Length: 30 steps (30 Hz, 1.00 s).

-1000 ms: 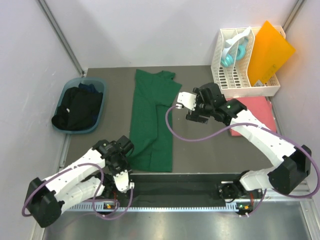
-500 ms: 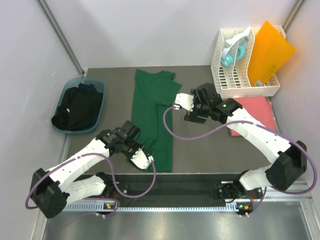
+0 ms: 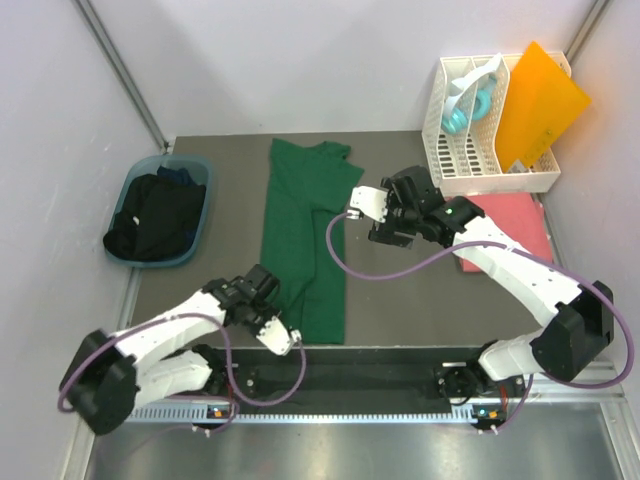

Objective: Fold and stack the t-shirts
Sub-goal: Rotate the tshirt 90 degrees

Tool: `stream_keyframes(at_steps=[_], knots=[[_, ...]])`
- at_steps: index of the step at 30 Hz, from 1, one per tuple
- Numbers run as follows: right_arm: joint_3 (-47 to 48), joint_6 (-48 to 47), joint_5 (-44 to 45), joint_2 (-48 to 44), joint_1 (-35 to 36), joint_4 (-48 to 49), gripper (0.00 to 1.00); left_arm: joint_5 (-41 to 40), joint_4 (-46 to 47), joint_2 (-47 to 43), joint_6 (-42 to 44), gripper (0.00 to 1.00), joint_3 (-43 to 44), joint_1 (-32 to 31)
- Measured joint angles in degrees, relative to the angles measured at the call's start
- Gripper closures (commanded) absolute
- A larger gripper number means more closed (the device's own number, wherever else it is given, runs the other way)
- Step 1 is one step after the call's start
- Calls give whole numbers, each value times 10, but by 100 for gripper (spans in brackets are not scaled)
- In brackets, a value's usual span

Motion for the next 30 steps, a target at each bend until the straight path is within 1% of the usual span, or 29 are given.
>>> stream_keyframes(at_steps=[3,6,8,10,12,19,21,26,29,30], knots=[[0,0,2,0,0,0,14,-12,35,89,-43,79,22,12],[0,0,4,0,0,0,14,-7,34,169,-84,79,87,30],[0,0,5,0,0,0,14,3,34,195,-101,79,130,40],[0,-3,6,0,0,0,14,13,40,198,-108,79,155,47],[0,-5,7,0,0,0,14,19,43,190,-105,79,156,49],[0,-9,9,0,0,1,14,36,38,95,-52,80,77,49],[0,-9,9,0,0,1,14,40,38,85,-45,80,66,49],[0,-9,9,0,0,5,14,39,59,110,-57,80,68,49],[0,-9,9,0,0,5,14,39,61,150,-74,87,85,49],[0,-9,10,0,0,5,14,40,62,161,-78,92,91,49]])
